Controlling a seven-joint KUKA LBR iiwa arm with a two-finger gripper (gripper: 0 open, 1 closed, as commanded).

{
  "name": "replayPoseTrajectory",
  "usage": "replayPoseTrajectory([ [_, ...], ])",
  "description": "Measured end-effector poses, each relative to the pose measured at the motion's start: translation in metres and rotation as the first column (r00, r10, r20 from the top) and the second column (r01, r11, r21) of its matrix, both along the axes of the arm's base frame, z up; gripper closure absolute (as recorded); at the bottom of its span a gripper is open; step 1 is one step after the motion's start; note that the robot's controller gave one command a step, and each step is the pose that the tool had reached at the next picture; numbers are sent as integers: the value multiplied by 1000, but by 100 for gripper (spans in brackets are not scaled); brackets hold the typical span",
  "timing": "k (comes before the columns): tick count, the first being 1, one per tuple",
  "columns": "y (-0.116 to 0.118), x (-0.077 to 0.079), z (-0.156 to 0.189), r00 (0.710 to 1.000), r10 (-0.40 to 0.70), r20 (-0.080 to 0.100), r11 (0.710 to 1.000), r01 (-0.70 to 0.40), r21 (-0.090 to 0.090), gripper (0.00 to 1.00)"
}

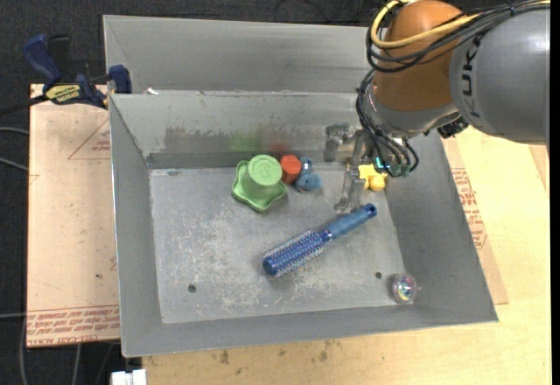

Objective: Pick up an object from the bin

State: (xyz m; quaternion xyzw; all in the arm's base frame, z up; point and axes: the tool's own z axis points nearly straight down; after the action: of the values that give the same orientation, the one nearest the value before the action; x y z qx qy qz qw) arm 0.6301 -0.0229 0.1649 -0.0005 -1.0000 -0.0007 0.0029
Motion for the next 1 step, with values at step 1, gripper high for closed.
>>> replayPoseTrajectory([
  [1,-12,-79,-92,983,185,-2,983,-185,1,0],
])
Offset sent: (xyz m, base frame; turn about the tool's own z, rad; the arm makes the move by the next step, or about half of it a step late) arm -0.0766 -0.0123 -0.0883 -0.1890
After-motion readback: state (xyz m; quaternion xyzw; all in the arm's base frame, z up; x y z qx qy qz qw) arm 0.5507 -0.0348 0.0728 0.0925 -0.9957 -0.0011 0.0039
